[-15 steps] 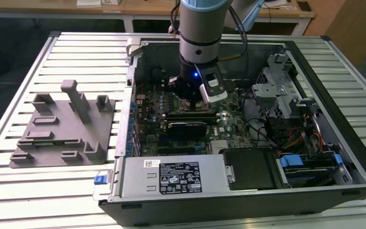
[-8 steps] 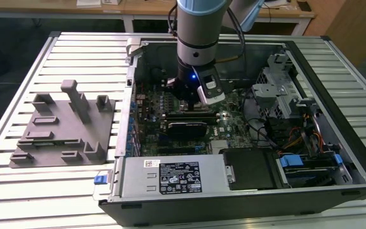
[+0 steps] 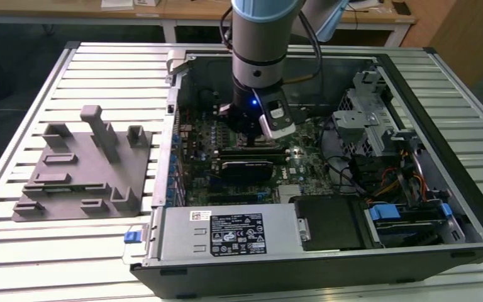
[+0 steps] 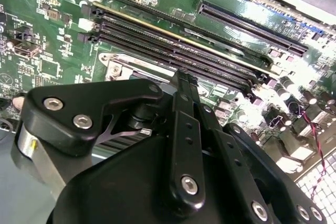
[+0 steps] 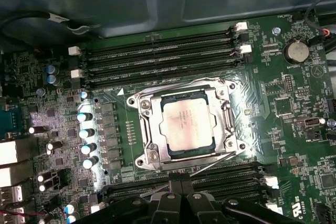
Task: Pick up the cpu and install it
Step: 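Install the second cpu locking lever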
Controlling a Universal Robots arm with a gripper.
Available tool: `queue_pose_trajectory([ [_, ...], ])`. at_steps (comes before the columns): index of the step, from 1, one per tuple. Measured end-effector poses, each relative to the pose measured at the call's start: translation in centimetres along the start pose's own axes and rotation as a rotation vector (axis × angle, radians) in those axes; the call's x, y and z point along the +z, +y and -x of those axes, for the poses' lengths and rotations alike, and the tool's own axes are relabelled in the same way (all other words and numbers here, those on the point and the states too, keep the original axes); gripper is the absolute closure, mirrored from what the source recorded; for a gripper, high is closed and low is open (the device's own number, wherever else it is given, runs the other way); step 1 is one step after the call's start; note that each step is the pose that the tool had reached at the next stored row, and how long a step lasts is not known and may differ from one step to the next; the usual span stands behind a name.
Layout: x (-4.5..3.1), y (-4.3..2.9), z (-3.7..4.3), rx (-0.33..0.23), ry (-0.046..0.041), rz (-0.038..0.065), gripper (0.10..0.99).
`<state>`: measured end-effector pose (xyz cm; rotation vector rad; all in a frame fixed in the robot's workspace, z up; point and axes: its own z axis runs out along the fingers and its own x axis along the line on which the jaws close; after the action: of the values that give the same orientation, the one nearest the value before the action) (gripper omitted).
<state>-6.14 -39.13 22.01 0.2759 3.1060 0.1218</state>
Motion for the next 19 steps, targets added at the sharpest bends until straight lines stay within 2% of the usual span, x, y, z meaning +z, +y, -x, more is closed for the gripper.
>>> queue_pose_trajectory([
  [19, 0.7, -0.15, -0.51, -0.019, 0.0015, 0.0, 0.98],
])
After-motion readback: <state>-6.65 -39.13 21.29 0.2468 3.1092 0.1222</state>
